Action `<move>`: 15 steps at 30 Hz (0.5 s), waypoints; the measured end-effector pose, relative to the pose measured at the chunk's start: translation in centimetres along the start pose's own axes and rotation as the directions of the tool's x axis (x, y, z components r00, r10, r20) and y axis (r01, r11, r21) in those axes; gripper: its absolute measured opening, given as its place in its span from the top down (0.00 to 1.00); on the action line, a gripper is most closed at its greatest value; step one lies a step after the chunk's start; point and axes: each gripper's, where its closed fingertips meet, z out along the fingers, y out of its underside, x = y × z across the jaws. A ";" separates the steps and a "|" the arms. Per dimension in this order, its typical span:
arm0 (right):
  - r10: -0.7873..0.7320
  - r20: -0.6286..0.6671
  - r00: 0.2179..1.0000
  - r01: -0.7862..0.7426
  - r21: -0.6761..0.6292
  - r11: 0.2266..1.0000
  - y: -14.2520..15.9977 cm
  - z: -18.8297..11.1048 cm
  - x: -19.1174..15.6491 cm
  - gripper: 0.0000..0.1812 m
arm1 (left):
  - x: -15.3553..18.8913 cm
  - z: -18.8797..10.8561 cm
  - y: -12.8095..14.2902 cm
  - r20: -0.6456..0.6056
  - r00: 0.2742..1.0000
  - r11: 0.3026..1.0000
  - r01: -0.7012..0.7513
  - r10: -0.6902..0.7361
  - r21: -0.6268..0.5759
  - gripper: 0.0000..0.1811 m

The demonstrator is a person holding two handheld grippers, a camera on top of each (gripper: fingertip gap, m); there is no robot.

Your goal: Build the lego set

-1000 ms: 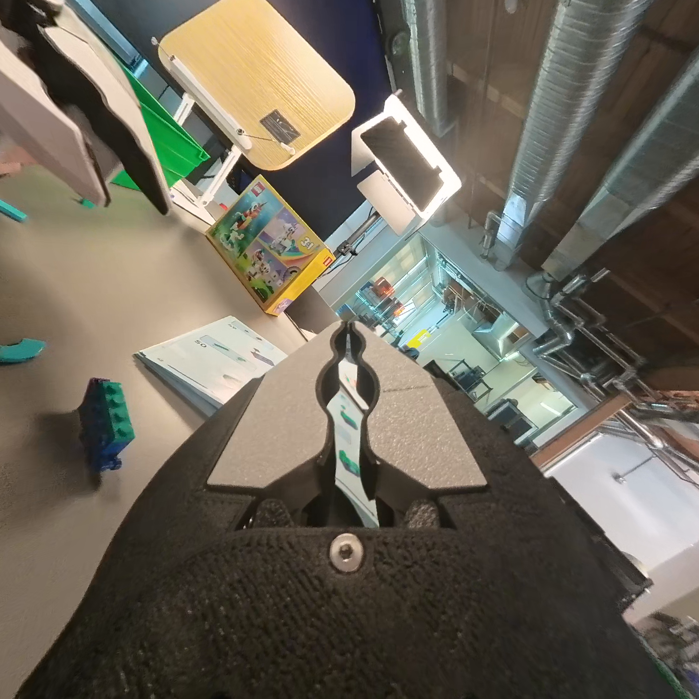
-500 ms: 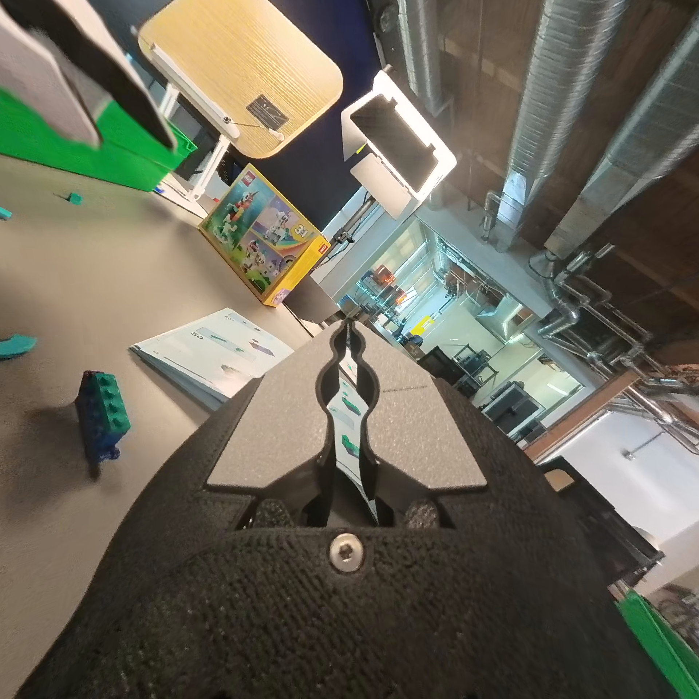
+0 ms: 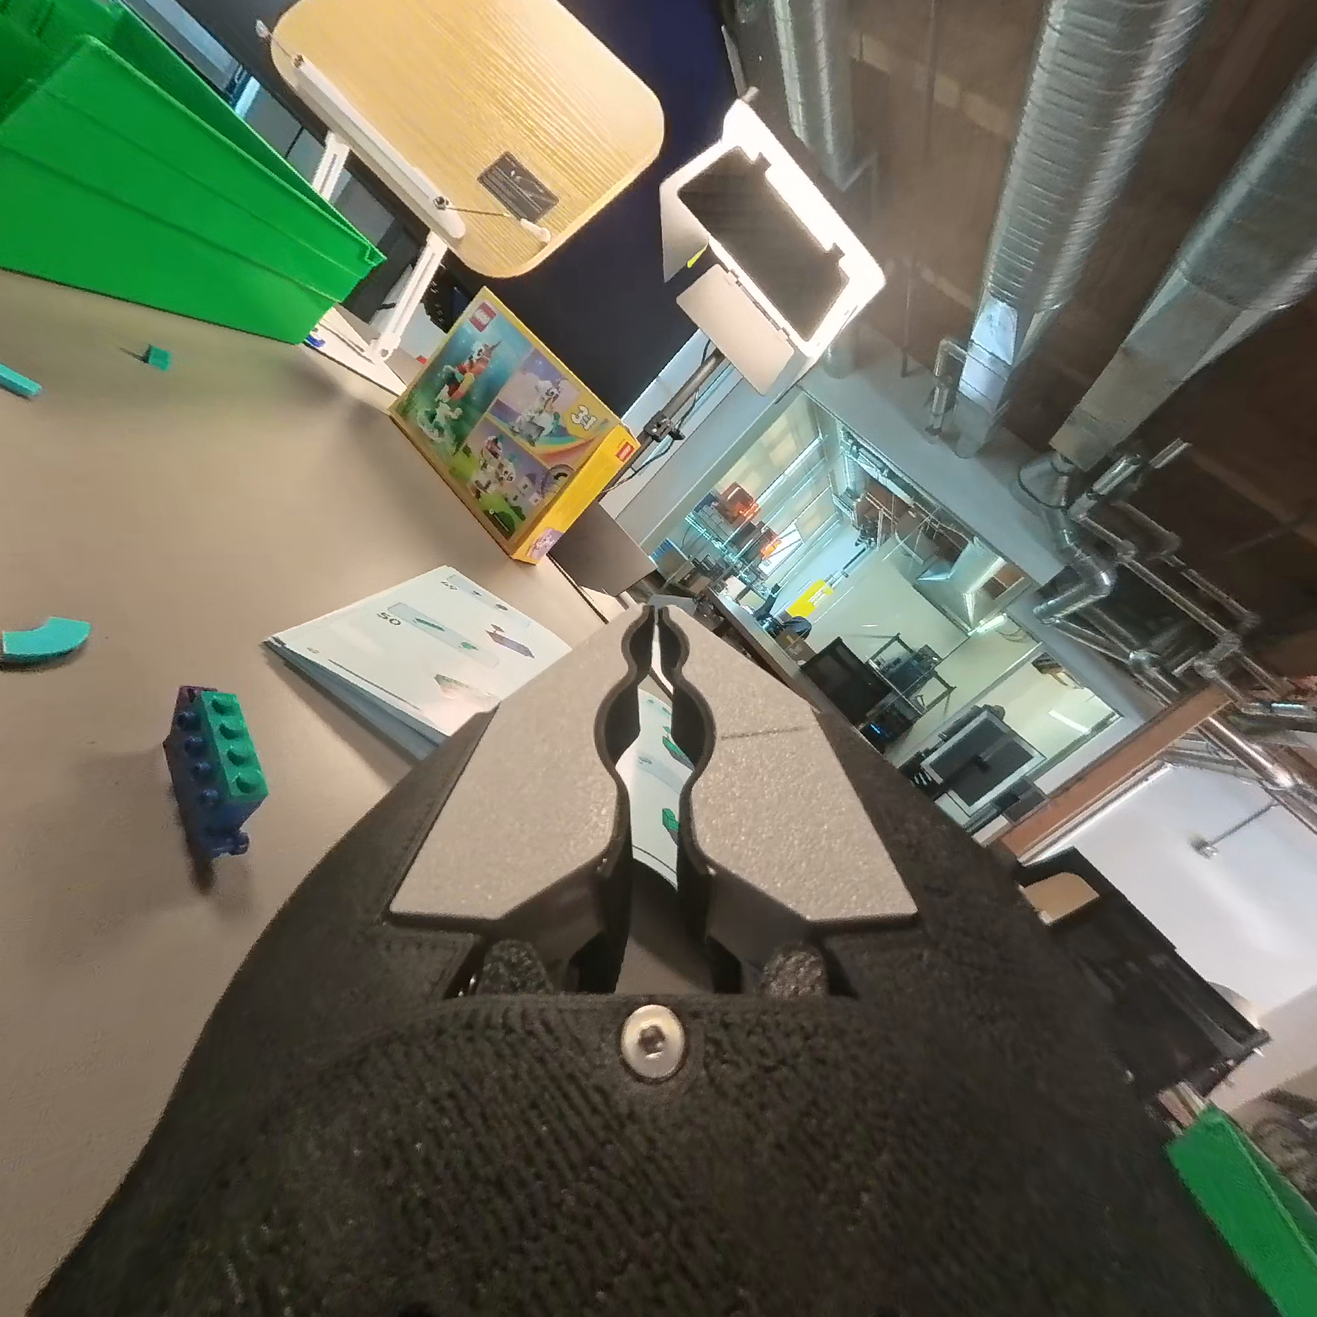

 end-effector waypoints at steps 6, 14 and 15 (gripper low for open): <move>0.000 -0.009 1.000 0.000 -0.011 1.000 0.2 0.0 0.2 1.00 | 2.2 1.6 2.6 -0.071 0.996 0.998 0.051 -0.054 -0.041 0.77; 0.000 0.048 0.999 -0.001 0.034 0.999 -0.7 -0.3 -0.3 1.00 | 11.3 7.8 8.5 -0.421 0.891 0.970 0.076 -0.170 -0.231 0.77; 0.017 0.140 0.990 -0.024 0.052 0.998 -1.1 -0.4 -1.5 1.00 | 12.1 8.5 9.0 -0.453 0.874 0.966 0.064 -0.175 -0.249 0.77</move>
